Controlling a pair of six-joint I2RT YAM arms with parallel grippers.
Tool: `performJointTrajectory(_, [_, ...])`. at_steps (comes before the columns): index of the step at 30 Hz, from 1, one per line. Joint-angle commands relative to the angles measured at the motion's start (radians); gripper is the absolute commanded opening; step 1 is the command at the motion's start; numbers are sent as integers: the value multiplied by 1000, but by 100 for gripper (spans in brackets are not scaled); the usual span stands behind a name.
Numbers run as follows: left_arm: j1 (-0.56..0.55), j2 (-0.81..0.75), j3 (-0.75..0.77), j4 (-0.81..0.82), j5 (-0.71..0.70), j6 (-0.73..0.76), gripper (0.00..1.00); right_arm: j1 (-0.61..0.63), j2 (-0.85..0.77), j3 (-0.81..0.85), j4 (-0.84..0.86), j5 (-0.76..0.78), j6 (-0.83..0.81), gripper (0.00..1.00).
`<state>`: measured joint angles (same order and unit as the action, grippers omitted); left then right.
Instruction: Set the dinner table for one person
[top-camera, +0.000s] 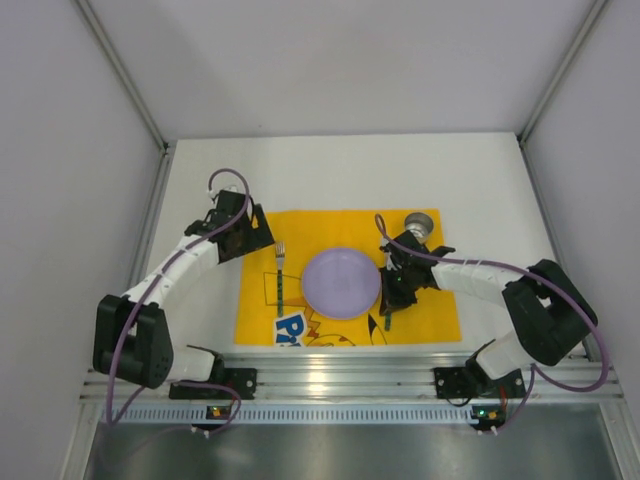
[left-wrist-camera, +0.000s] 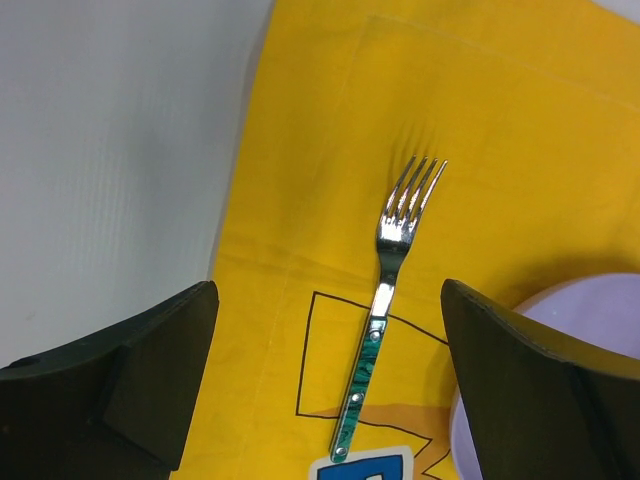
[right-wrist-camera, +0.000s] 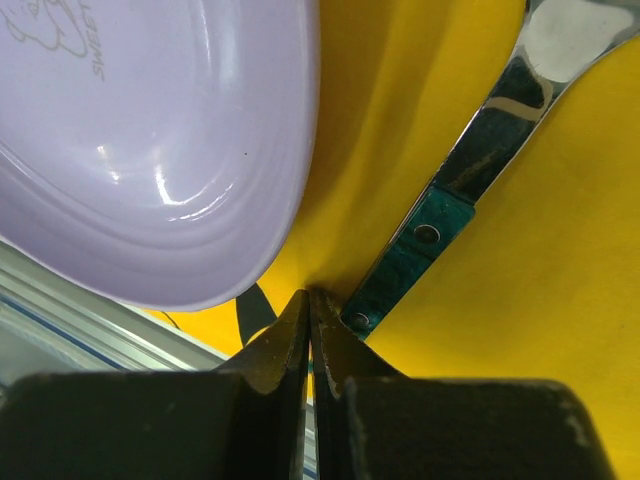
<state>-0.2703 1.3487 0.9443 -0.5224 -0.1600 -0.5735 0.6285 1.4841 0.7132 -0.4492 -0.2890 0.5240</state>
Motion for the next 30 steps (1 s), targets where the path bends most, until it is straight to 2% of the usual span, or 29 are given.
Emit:
performJointTrajectory(1, [8, 21, -36, 76, 22, -26, 98, 17, 4, 0, 12, 31, -21, 0])
performJointTrajectory(15, [28, 87, -64, 101, 2, -23, 97, 13, -39, 6, -95, 123, -28, 0])
performJointTrajectory(23, [33, 76, -53, 93, -3, -6, 97, 13, -77, 29, -103, 103, -32, 2])
performJointTrajectory(26, [33, 64, -18, 78, -18, 7, 97, 13, -120, 96, -127, 67, -41, 44])
performJointTrajectory(27, [33, 58, -6, 62, -22, 20, 97, 13, -133, 127, -147, 65, -45, 67])
performJointTrajectory(28, [33, 47, 4, 58, -30, 29, 97, 11, -157, 162, -196, 68, -51, 99])
performJointTrajectory(30, [34, 37, 45, 32, -49, 56, 98, 13, -180, 287, -252, 77, -70, 100])
